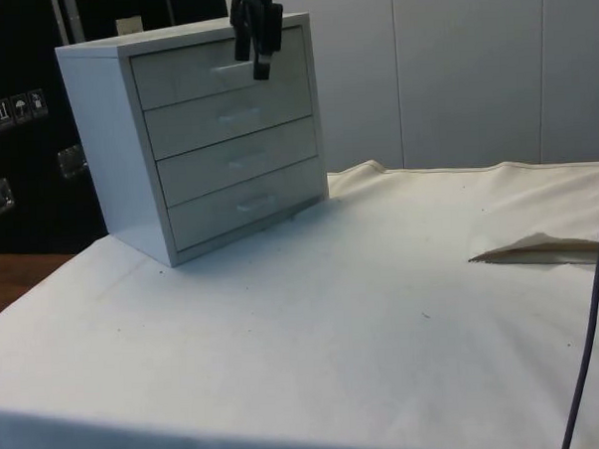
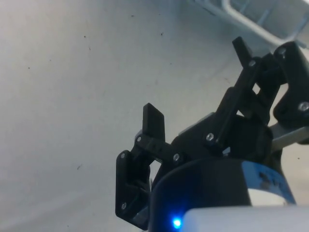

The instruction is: Open the drawer, then close it.

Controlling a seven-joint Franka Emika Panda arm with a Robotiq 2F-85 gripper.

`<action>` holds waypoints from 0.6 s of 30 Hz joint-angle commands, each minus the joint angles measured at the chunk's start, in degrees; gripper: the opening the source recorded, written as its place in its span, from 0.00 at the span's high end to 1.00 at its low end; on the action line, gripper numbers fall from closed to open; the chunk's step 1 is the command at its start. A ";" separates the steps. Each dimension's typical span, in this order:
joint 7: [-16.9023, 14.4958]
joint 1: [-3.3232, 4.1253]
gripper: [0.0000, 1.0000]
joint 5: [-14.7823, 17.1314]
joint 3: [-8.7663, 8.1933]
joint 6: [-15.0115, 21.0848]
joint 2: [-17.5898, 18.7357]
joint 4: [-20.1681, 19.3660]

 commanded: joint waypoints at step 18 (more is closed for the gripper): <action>2.52 -0.52 0.00 -8.31 0.63 7.33 -0.29 -2.81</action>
